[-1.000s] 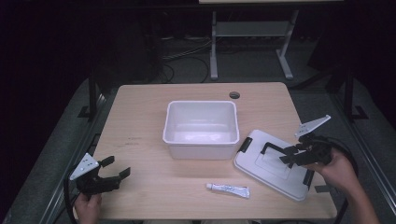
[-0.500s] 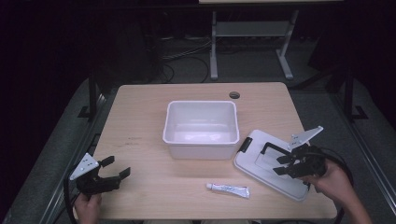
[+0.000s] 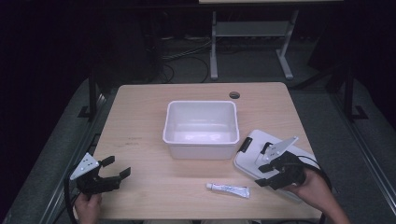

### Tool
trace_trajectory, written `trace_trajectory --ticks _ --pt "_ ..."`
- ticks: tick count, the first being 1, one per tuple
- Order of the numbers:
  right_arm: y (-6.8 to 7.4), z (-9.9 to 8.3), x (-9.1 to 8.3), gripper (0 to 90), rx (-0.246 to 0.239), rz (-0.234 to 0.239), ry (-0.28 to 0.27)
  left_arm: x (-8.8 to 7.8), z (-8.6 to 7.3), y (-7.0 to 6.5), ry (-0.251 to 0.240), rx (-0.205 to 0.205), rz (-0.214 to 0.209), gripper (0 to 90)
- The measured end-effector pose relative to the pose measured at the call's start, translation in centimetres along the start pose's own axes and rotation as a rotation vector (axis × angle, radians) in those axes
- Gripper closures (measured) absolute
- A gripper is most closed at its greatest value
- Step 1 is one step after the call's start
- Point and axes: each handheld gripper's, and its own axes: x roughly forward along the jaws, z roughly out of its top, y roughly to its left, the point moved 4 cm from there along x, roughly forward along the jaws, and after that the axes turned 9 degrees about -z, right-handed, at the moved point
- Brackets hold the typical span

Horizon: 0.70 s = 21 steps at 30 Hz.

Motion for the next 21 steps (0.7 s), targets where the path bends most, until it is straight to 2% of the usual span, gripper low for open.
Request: trace_trajectory --ticks 7,21 --pt "1.0 0.9 1.3 46.1 -0.046 0.018 0.014 0.0 0.0 0.1 0.0 -0.002 -0.001 15.7" --pt "2.5 2.4 3.3 43.9 -0.101 0.04 0.026 -0.1 0.0 0.1 -0.005 -0.004 0.0 15.7"
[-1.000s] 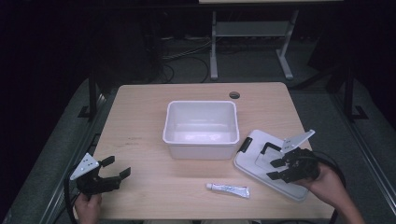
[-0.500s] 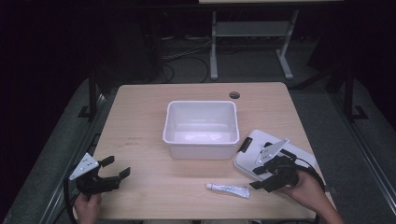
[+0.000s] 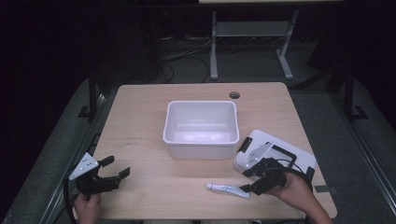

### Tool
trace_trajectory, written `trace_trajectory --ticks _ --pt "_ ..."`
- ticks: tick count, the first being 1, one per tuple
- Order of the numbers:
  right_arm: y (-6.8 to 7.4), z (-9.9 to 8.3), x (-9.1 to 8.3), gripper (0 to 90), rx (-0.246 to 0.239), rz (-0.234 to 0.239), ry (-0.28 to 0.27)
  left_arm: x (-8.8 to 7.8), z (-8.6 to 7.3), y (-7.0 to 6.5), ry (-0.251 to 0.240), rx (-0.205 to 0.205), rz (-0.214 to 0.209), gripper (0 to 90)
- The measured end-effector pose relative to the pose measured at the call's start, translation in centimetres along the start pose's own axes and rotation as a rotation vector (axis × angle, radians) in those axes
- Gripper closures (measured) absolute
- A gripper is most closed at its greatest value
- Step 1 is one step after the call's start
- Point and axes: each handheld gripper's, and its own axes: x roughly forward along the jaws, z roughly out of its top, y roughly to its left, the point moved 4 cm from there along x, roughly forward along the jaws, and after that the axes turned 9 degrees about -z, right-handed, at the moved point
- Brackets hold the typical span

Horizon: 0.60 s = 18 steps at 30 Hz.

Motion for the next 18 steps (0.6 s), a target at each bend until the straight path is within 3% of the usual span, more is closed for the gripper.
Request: trace_trajectory --ticks 18 --pt "1.3 2.1 2.2 45.4 -0.064 0.037 0.025 -0.1 0.0 0.1 0.0 0.004 0.003 15.7"
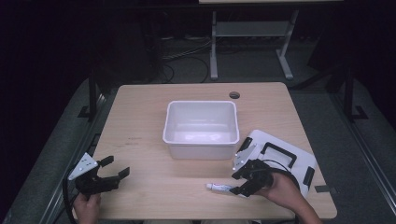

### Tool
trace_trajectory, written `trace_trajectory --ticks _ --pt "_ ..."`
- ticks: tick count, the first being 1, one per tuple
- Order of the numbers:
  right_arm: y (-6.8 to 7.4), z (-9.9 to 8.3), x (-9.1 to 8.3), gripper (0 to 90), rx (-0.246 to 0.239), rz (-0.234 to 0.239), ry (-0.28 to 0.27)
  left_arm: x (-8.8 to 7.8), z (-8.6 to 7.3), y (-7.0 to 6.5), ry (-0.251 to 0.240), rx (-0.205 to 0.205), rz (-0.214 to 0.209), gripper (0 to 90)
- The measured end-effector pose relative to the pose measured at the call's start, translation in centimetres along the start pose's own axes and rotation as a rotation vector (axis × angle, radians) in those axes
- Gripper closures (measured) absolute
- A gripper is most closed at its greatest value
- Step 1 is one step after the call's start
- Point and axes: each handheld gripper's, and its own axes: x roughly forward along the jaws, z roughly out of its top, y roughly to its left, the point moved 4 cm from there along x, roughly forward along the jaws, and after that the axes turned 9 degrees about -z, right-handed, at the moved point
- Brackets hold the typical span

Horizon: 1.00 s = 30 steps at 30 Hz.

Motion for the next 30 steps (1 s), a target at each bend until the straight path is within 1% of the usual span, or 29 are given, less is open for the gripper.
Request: trace_trajectory --ticks 14,21,30 --pt "0.5 1.1 2.0 47.5 -0.049 0.028 0.041 0.1 0.0 -0.1 0.002 0.0 -0.003 15.7" --pt "0.8 1.4 2.9 51.2 -0.07 0.036 0.063 0.0 0.0 0.0 0.0 0.001 -0.002 15.7" --pt "0.7 1.5 3.6 57.2 -0.078 0.037 0.083 0.0 0.0 0.0 -0.002 0.002 -0.001 15.7"
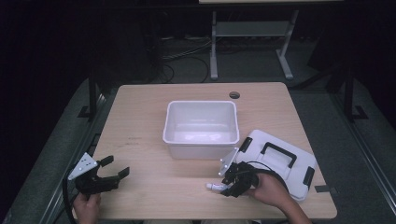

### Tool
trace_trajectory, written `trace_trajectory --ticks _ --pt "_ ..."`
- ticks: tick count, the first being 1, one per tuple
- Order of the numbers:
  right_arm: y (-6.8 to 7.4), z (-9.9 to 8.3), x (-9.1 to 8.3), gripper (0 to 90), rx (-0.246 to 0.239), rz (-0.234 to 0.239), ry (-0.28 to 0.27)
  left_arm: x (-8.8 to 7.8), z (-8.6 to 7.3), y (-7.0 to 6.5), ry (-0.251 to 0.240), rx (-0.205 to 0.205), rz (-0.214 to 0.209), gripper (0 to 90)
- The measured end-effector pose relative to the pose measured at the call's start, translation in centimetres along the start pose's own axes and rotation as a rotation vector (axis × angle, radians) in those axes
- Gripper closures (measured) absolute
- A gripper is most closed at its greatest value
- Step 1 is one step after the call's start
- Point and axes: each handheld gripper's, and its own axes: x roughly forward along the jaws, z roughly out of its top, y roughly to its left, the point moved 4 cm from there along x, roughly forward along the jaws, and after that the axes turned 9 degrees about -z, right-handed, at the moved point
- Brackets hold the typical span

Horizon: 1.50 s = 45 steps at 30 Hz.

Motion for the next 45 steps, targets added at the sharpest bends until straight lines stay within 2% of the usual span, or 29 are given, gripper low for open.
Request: trace_trajectory --ticks 11,30,45 --pt "-0.06 -0.03 0.6 63.5 -0.019 -0.004 0.018 -0.06 0.0 0.02 -0.003 -0.004 0.0 15.7" --pt "-0.05 0.05 0.62 70.9 -0.037 -0.025 0.009 -0.19 -0.01 0.1 -0.008 -0.006 0.002 15.7" --pt "0.14 0.39 0.25 71.5 -0.055 0.003 -0.004 -0.21 -0.01 0.12 -0.008 -0.004 0.003 15.7"
